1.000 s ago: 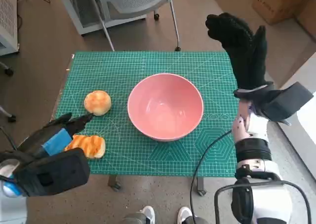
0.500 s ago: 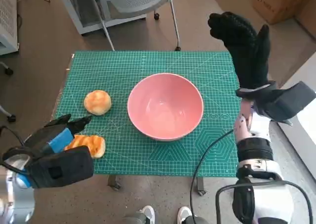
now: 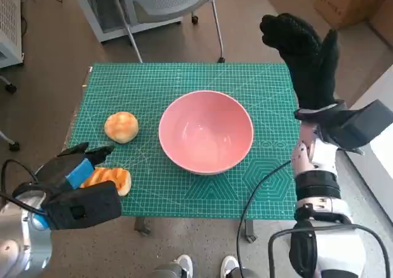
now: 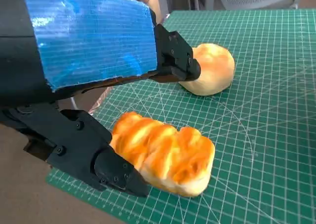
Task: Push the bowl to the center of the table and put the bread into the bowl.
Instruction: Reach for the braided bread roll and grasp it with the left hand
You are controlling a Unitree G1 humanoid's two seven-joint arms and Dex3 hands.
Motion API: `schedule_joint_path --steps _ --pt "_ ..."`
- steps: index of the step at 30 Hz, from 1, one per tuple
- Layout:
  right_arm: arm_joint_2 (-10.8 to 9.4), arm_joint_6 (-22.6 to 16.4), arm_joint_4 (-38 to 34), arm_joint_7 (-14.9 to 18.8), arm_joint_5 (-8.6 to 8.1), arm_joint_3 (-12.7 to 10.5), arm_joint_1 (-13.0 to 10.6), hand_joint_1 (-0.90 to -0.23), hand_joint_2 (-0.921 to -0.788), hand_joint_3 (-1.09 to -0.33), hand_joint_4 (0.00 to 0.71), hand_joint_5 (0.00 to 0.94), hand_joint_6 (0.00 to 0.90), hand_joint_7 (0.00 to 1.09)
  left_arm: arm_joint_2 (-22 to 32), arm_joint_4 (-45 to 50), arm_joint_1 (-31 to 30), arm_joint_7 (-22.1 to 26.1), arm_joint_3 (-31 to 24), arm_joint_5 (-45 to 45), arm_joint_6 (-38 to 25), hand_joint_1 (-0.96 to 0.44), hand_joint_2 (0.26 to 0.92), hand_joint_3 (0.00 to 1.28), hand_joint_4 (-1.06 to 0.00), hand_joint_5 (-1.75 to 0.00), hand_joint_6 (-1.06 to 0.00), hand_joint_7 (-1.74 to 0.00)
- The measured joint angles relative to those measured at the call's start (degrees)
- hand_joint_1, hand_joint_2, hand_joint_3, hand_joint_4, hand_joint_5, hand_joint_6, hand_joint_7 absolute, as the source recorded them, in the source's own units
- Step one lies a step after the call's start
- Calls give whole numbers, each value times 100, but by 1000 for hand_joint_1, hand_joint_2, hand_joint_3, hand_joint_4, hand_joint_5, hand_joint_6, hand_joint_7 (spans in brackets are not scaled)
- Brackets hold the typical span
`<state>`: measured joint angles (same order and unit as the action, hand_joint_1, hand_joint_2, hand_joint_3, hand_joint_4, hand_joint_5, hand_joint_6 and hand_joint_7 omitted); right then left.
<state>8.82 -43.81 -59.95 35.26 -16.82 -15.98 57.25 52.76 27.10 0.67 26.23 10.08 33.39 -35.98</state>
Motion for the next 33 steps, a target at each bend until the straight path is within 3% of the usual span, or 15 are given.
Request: schedule_joint_path --steps 6,12,13,14,16,17,20,33 --pt "0 18 72 -4 2 16 -8 -728 -921 -619 206 3 380 16 -108 -264 -23 -51 79 249 364 135 772 29 -533 -27 -604 -24" --pt "4 37 103 -4 3 20 -32 -734 -921 -621 208 3 382 16 -131 -610 -17 -51 157 478 710 151 818 39 -766 -63 -770 -53" --pt "4 37 104 -4 3 20 -35 -733 -921 -622 208 3 383 15 -137 -653 -17 -51 165 502 746 230 855 53 -734 -479 -830 -80" --pt "6 37 105 -4 4 20 -40 -732 -921 -622 208 3 383 15 -145 -699 -17 -49 170 516 786 280 879 69 -705 -756 -868 -97" --pt "8 37 105 -4 4 20 -44 -730 -921 -623 208 3 382 14 -151 -769 -12 -47 170 555 866 145 899 54 -728 -958 -755 -572" --pt "9 37 105 -4 4 19 -44 -729 -921 -623 208 3 379 12 -152 -789 -6 -44 169 569 900 94 901 49 -744 -1033 -732 -729" --pt "15 37 105 -3 2 17 -44 -728 -921 -623 208 2 376 10 -151 -788 7 16 141 580 1004 33 900 38 -768 -1108 -719 -914" --pt "28 23 103 -2 -4 -4 -44 -724 -921 -636 209 2 368 4 -150 -362 -104 437 -202 506 1260 4 900 28 -787 -1118 -711 -1021"
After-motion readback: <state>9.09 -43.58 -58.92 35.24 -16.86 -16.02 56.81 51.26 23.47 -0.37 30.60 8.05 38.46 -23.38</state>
